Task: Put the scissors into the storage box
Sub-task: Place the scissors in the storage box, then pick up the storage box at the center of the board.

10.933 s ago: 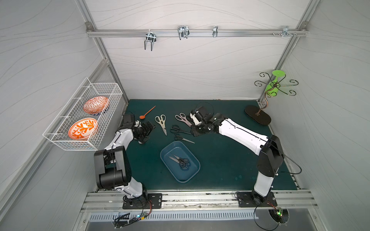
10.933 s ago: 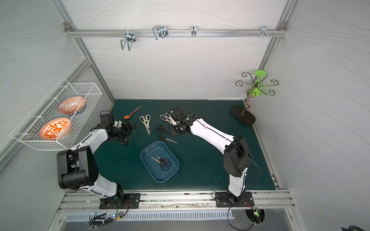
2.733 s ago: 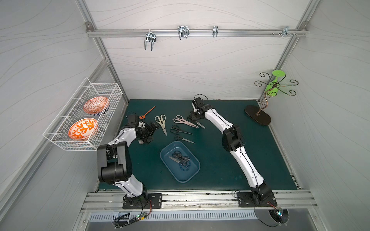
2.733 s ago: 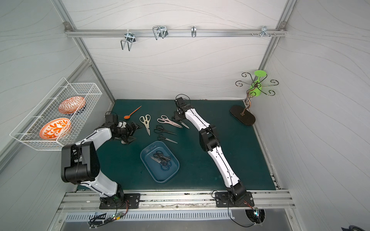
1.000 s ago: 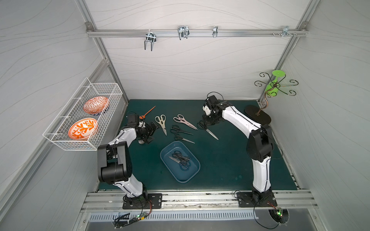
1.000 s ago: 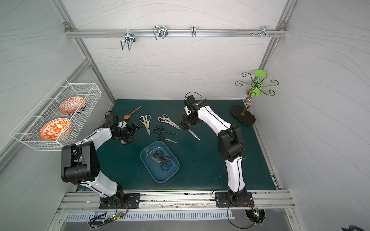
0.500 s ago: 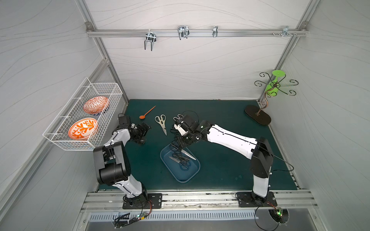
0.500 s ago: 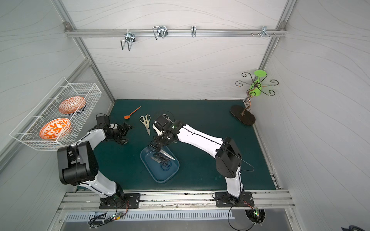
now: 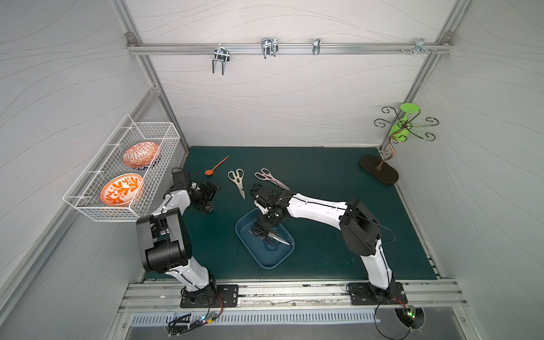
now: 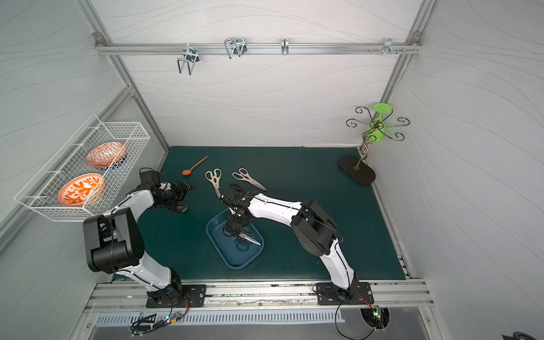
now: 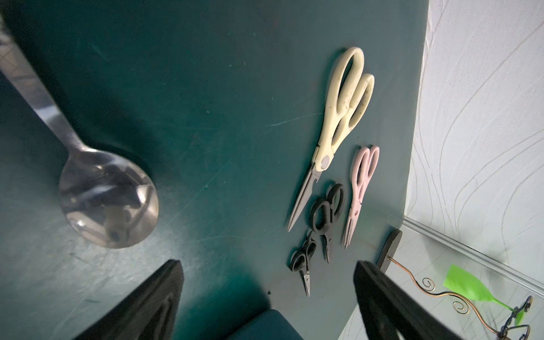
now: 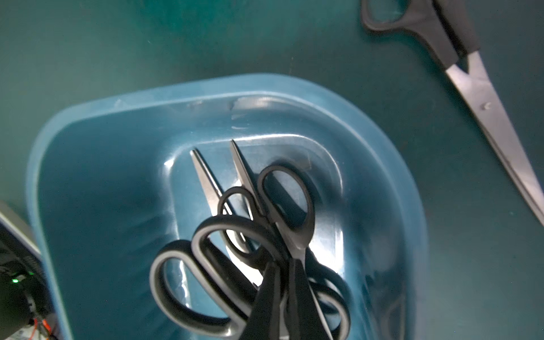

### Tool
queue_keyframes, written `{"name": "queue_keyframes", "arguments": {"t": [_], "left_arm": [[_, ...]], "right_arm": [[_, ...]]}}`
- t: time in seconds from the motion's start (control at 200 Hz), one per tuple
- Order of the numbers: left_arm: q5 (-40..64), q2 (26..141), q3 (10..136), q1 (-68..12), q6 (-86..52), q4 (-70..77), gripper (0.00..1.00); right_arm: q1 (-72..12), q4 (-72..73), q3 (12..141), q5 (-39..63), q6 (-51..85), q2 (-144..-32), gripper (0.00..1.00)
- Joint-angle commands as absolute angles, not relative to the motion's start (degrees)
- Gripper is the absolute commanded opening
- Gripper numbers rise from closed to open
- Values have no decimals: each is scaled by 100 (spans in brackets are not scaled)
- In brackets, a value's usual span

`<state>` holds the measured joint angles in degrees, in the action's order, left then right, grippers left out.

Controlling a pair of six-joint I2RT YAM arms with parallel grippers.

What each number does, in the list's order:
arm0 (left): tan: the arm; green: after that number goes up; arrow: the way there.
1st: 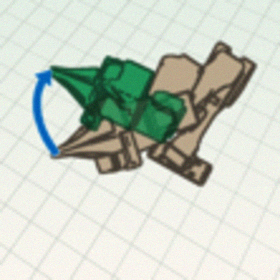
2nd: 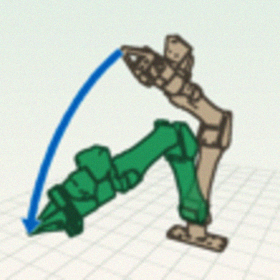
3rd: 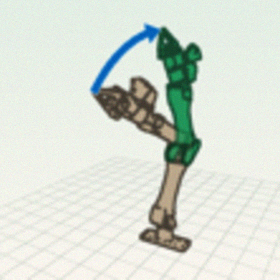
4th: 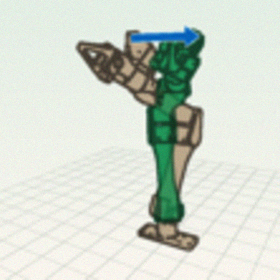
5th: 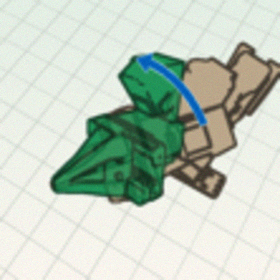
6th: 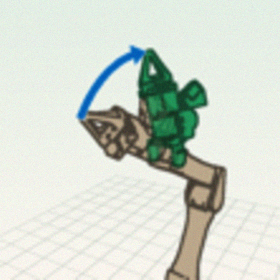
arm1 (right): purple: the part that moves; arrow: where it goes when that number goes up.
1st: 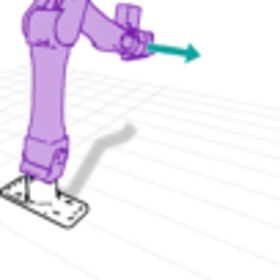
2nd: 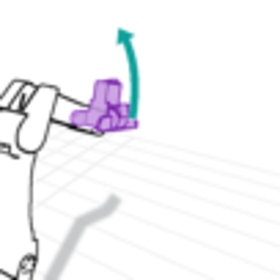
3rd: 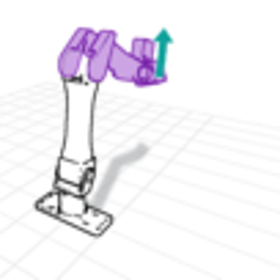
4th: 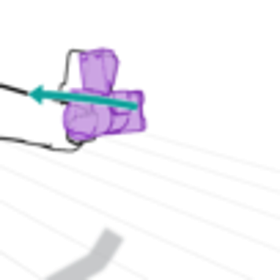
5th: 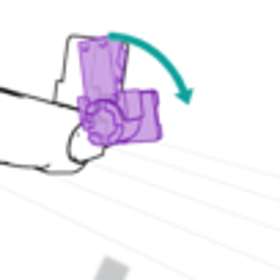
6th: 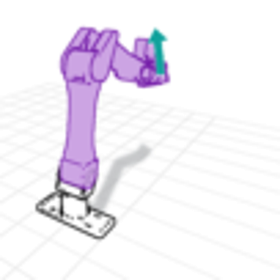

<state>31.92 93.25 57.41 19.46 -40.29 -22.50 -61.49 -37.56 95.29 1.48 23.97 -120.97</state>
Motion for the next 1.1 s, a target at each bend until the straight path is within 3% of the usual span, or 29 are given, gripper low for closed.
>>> {"name": "queue_keyframes", "arguments": {"t": [0.0,0.075,0.415,0.505,1.095], "left_arm": [[3195,9218,5814,1964,-4043,-2221,95],[3207,9219,5805,1968,-4050,-2209,95],[3283,9219,5757,1965,-4087,-2160,95],[3312,9215,5738,1961,-4103,-2130,95],[3313,9242,5727,1898,-4078,-2126,95]], "right_arm": [[-6231,-3847,9758,24,2284,-12165,12],[-6231,-3903,9794,12,2277,-12128,22],[-5839,-4626,10022,356,1822,-11500,28],[-5584,-4923,9961,587,1564,-11353,40],[-5587,-5179,9433,512,1005,-11396,38]]}}
